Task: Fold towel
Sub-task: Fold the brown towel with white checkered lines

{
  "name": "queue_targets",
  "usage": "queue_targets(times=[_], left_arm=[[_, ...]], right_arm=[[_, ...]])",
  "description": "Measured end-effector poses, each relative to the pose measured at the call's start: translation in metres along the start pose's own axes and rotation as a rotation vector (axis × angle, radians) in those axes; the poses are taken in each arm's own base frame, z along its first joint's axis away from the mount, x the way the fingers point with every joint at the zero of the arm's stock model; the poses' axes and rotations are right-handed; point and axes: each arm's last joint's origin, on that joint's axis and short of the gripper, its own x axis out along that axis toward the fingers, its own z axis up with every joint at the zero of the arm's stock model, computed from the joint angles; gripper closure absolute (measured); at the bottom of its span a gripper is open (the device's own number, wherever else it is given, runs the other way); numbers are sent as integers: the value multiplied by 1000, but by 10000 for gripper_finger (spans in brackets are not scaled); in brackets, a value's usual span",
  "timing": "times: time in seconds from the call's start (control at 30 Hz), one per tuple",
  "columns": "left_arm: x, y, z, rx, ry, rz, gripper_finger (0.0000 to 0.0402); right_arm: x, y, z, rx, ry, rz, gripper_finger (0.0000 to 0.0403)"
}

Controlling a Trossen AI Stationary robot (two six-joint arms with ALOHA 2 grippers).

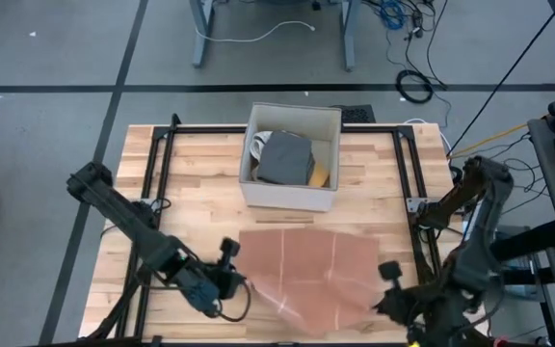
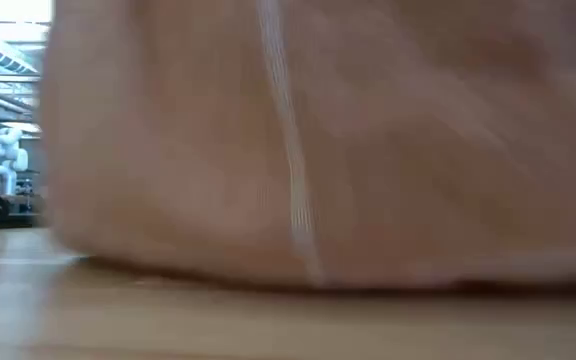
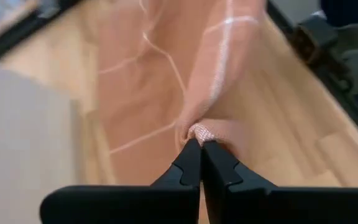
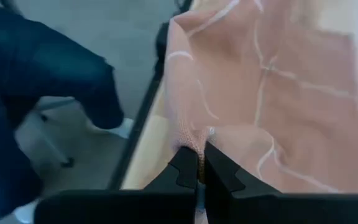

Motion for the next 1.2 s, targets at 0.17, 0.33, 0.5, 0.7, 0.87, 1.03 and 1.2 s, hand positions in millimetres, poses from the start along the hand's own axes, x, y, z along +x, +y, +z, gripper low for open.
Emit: queue_targets(times=[0.17,0.33,0.5,0.7,0.87,1.03,1.2], left_arm=[[39,-22,-20,-63,-38,-82,401],[58,-39,-33,-104,-31,-100,401],[67,-42,-38,-200,18,-84,401],[69,-39,-42,-399,75,-99,379],[64,-51,-37,-464,44,-187,347],[58,-62,-31,-486,-23,-237,333],[56,-66,-32,-531,-6,-262,331]], right_arm=[[44,13,-28,49,-23,80,403],[72,19,-48,85,-65,142,403],[81,19,-56,90,-79,150,403],[81,19,-55,74,-91,153,403],[81,19,-54,69,-94,155,403],[81,19,-54,74,-93,160,403],[81,20,-55,83,-76,183,403]])
